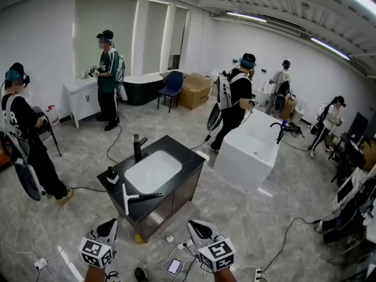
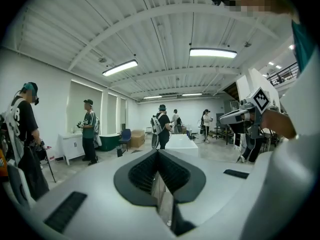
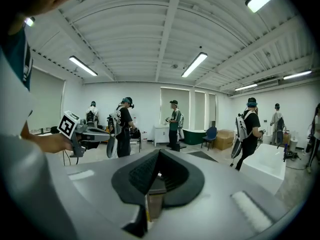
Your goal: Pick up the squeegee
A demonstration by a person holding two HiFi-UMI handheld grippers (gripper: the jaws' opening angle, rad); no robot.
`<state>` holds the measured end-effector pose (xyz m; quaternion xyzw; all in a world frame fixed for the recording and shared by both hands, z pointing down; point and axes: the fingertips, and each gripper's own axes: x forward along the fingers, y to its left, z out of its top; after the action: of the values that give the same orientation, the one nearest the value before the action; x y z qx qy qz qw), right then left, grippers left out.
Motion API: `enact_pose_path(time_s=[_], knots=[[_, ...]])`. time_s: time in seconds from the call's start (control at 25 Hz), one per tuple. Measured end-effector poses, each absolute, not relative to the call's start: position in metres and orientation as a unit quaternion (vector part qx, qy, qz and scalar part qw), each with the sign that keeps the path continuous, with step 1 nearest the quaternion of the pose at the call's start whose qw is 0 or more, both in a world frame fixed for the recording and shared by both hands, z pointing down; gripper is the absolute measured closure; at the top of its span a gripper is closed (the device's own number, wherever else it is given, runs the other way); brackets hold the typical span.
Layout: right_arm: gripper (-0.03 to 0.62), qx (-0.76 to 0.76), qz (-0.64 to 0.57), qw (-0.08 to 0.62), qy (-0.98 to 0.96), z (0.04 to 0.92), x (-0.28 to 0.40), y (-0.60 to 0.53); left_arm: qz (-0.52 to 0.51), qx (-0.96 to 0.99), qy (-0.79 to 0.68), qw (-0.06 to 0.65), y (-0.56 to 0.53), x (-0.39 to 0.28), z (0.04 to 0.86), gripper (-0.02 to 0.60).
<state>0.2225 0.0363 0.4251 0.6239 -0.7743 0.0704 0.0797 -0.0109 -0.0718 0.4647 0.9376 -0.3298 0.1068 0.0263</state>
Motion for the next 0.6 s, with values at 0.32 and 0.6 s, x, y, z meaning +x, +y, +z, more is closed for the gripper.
enact_pose_path(time_s=[0.32, 0.6], knots=[[0.585, 0.648, 0.061, 0.094, -0.753, 0.414, 0.193, -0.051, 0.085, 0.952, -0.293, 0.022, -0.181, -0.018, 0.458, 0.575], [0.585, 0.667, 0.069, 0.112, -0.734, 0.425, 0.181, -0.096, 0.08, 0.958, -0.273, 0.036, -0.244, -0.025, 0.478, 0.575]])
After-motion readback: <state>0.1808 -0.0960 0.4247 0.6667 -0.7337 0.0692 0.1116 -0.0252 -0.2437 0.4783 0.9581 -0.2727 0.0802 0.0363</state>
